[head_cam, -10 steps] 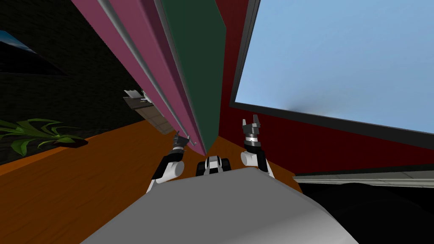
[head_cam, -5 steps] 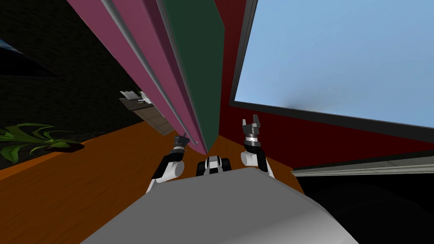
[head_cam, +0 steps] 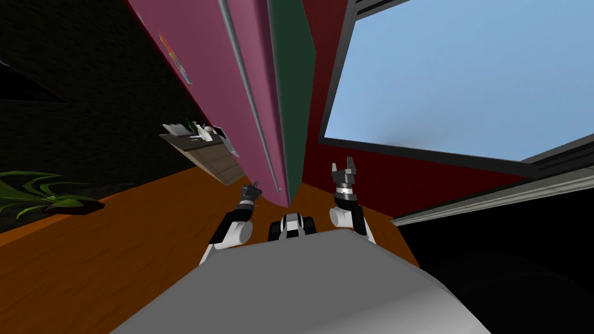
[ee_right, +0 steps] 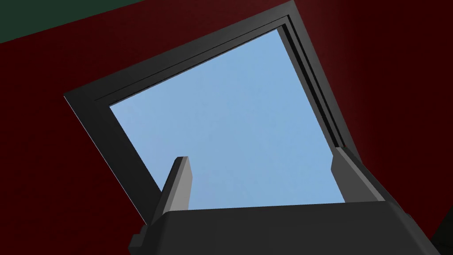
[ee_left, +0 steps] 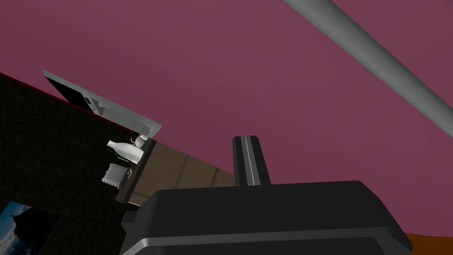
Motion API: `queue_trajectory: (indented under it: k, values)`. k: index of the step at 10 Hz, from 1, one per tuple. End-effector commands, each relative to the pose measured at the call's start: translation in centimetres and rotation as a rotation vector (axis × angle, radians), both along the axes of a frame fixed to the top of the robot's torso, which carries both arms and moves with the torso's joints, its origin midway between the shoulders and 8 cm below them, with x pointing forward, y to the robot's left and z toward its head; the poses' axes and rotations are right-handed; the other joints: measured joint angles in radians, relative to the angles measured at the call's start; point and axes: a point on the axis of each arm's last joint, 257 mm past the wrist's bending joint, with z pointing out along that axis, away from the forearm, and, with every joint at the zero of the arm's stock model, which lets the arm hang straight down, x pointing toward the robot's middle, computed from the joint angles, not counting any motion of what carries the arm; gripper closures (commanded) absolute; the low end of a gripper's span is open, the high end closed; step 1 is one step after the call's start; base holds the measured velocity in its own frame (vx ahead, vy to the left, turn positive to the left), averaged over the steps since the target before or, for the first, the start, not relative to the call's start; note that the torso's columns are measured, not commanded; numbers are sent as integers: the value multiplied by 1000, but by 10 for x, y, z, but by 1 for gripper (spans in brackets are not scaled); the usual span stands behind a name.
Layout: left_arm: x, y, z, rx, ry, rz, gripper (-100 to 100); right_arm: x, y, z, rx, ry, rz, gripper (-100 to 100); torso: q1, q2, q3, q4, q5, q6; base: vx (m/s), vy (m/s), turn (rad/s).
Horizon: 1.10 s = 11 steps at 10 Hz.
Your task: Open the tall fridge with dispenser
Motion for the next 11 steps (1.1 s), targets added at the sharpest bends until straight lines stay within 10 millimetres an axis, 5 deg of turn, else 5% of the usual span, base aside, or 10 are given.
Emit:
queue_trajectory:
  k: [1,8,9,11]
  values:
    - [0,-11,1,0,0,-35,100,0,0,0,0,0,0,0,-3,-1,-1,0,-1,0,-139,248,-104]
    - [-3,-35,2,0,5,-118,100,0,0,0,0,0,0,0,-4,1,0,0,-1,-1,-152,273,-113]
    - [0,-35,-5,-2,5,-112,-100,0,0,0,0,0,0,0,-13,-4,-2,-1,-3,0,0,-7,-23]
    - [4,-35,-14,-5,5,-103,-100,0,0,0,1,0,0,0,-10,-6,-4,-2,-3,0,51,-52,-28]
